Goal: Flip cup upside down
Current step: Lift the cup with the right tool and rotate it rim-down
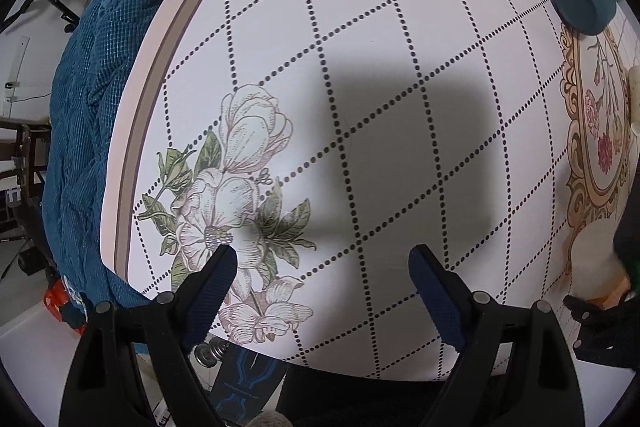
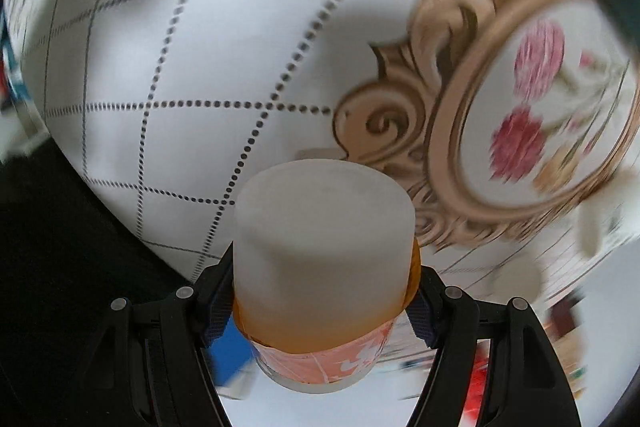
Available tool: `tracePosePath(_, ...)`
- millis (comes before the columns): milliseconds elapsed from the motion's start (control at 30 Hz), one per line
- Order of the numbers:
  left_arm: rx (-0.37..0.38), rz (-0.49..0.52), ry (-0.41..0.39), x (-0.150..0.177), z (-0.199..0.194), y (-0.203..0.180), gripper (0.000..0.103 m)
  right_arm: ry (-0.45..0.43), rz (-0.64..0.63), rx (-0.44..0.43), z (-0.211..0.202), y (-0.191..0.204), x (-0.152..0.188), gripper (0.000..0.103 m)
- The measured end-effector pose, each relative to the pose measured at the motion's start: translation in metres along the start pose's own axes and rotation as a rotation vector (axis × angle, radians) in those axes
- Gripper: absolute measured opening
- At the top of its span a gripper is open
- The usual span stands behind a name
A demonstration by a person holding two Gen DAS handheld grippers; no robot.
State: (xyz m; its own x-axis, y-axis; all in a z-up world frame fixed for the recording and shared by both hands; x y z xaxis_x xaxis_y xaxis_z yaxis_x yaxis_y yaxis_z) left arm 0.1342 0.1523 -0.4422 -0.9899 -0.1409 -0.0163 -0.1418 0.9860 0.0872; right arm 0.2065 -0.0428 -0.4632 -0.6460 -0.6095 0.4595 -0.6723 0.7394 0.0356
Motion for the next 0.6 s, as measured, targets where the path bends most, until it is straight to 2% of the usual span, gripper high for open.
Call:
tracePosePath(167, -0.001, 0.008, 0.004, 0.000, -0.002, -0.006, 0.088, 0.003, 0.156, -0.130, 0.003, -0.030, 0.002, 0.074)
tracePosePath(300, -0.003, 0.015, 0.005, 0.001, -0.003, -0.013, 0.088, -0.001, 0.241, -0.196, 0.006, -0.048, 0.003, 0.074)
tracePosePath(433, -0.004, 0.022, 0.003, 0.001, -0.006, -0.021, 0.088, -0.016, 0.257, -0.181, 0.006, -0.051, -0.010, 0.074)
tracePosePath(600, -0.008, 0.034, 0.001, 0.000, -0.009, -0.032, 0.088, -0.009, 0.299, -0.208, 0.003, -0.066, -0.011, 0.077)
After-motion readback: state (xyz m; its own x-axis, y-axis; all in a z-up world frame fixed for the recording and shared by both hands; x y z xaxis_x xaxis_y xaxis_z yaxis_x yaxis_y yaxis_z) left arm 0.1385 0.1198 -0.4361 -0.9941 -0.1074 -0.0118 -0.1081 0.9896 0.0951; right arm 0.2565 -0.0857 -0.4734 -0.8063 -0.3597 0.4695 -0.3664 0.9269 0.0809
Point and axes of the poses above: each gripper's, at about its wrist camera, not at the fingertips, and z roughly the way its jaws point, y to its left, x to its underside, the point moved 4 cm from there along z, roughly the way its jaws point, and after that the axes turned 10 degrees about -y, right-handed, at the moved point
